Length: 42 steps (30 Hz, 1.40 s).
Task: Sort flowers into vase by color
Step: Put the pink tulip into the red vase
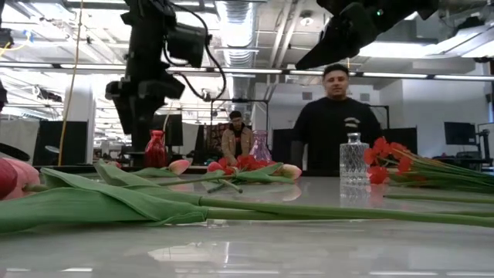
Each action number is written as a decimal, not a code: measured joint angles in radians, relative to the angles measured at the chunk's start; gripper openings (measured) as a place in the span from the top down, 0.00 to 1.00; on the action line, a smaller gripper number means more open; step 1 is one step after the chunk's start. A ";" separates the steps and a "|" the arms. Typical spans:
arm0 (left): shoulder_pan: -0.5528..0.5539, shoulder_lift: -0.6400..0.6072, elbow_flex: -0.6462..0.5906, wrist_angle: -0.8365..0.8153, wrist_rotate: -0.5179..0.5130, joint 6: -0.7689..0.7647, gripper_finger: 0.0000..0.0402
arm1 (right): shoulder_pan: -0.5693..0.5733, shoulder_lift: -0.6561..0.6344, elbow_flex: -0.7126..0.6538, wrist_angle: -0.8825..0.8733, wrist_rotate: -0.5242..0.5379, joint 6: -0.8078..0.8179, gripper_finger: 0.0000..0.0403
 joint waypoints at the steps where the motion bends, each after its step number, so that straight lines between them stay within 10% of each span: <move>1: 0.000 0.008 -0.004 0.017 0.003 0.011 0.39 | 0.000 0.000 0.000 -0.001 0.000 0.000 0.70; 32: 0.097 -0.084 -0.393 0.487 0.081 0.028 0.53 | 0.001 0.001 -0.001 0.006 -0.001 -0.015 0.70; 42: 0.124 -0.084 -0.394 0.485 0.090 0.057 0.78 | 0.001 0.001 -0.001 0.006 -0.001 0.007 0.70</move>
